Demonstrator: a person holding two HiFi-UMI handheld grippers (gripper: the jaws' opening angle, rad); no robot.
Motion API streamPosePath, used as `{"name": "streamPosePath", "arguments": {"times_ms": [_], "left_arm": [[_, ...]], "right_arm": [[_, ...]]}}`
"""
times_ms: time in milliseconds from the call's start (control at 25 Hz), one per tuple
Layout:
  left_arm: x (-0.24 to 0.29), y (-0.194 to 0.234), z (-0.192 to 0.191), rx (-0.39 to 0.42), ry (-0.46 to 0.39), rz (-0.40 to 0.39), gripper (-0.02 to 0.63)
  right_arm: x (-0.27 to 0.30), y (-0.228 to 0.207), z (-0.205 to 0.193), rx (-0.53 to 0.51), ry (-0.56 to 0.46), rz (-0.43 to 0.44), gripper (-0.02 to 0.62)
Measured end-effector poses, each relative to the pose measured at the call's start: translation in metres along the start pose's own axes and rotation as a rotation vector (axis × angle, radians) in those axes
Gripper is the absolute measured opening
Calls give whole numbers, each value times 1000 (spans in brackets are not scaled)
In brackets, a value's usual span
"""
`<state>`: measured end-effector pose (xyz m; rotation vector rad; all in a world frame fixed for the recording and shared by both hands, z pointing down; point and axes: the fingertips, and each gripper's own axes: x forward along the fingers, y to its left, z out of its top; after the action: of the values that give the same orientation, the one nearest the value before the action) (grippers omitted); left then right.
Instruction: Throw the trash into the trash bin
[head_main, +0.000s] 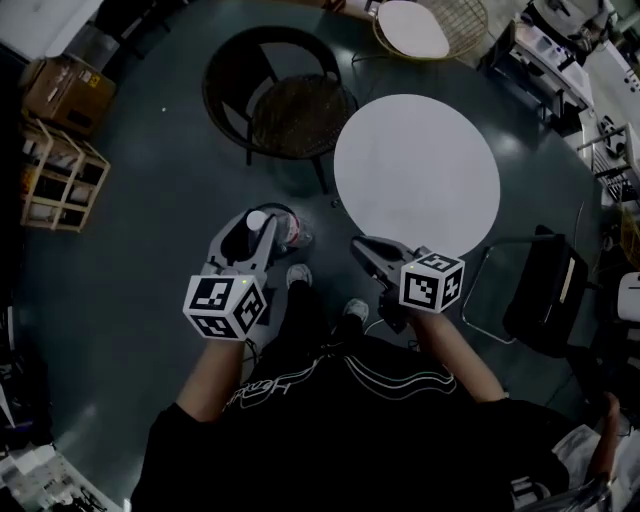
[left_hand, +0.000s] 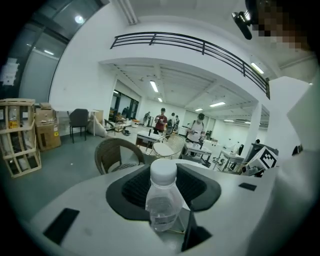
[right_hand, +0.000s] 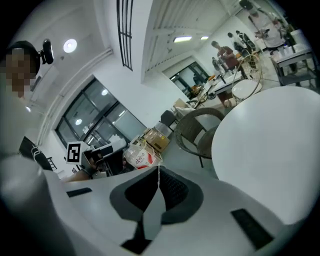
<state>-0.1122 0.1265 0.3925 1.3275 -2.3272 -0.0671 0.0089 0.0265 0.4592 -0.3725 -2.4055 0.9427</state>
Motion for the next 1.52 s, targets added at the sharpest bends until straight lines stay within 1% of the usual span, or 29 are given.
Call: {"name": "streamPosePath", "arguments": {"times_ms": [200, 320, 480, 600, 760, 880, 1000, 1080, 1200, 1280, 1400, 1480, 1520], "left_arm": [[4, 63, -19, -55, 37, 60, 155], [14, 91, -33, -76, 79, 74, 155], [29, 132, -56, -91, 133, 87, 155], [40, 160, -84, -102, 187, 88, 156], [56, 190, -132, -121, 279, 87, 155], [76, 210, -169, -126, 337, 89, 156], [91, 227, -209, -131, 411, 87, 156], [102, 238, -234, -131, 456, 89, 155], [122, 249, -270, -155, 483, 69, 155], [132, 255, -294, -164, 501, 56, 155], [140, 265, -327, -161, 543, 63, 155], [146, 271, -348, -172, 584, 69, 155], [149, 275, -358, -191, 609, 75, 155]], "right_arm": [[57, 4, 0, 2, 94, 13, 35], [88, -1, -1, 28, 143, 4, 35], [136, -9, -4, 62, 183, 2, 35], [169, -18, -15, 86, 220, -1, 35], [203, -38, -40, 116, 284, -18, 35], [228, -59, -64, 62, 344, -25, 35], [248, -73, -97, -3, 433, -37, 35], [260, -81, -118, -11, 487, -33, 34], [278, -100, -153, -25, 562, -17, 35], [286, -118, -183, -41, 634, -22, 34], [284, -139, -228, -61, 774, -43, 35], [278, -148, -248, -98, 857, -46, 34], [274, -155, -255, -124, 892, -53, 35]]}}
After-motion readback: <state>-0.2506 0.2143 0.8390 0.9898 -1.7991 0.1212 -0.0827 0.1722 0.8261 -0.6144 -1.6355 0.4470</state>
